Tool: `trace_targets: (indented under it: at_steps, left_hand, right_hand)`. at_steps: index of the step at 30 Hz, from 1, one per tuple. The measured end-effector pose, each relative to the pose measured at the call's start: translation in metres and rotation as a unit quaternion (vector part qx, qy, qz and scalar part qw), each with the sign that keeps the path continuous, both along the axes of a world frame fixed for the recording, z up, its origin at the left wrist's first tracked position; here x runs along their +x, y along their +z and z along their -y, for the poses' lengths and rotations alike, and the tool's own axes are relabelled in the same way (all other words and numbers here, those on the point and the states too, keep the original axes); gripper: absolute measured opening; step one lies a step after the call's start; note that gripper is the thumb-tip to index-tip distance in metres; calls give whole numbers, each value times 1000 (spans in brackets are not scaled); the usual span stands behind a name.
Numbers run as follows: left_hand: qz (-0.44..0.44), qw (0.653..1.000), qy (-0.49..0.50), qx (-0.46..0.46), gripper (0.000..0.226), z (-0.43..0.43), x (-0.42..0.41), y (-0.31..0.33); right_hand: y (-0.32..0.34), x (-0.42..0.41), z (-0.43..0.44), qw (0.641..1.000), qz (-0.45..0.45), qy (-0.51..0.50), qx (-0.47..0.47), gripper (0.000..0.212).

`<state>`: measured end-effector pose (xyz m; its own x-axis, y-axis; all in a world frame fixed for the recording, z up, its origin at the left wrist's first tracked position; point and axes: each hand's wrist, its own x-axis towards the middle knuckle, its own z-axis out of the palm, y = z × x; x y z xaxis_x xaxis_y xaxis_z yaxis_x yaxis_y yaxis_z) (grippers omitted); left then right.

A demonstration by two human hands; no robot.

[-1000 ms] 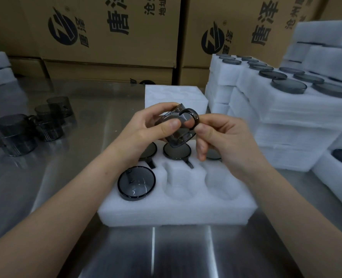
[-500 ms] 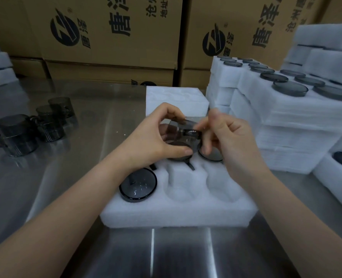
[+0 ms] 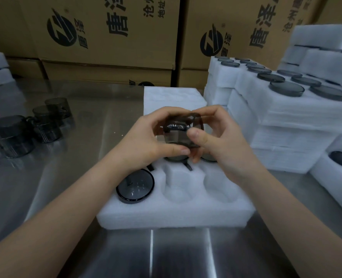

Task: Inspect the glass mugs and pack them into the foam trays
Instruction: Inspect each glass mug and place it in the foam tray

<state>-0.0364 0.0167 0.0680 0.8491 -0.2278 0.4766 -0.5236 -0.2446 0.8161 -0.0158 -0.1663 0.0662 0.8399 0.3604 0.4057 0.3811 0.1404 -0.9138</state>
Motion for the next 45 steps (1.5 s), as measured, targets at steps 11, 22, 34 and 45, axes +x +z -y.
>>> trace_targets:
  at_steps: [11,22,34,45]
  left_hand:
    - [2,1000,-17,13,72,3,-2,0]
    - [-21,994,-17,-101,53,3,-4,1]
    - [32,995,22,88,69,6,-6,3]
    - [46,992,41,114,99,6,-7,-1]
  right_hand:
    - [0,0,0,998,-30,-38,37,22]
    - [2,6,6,976,-124,143,109,42]
    - [2,-4,-4,994,-2,-113,-13,31]
    - [0,1,-5,997,-32,-18,-63,41]
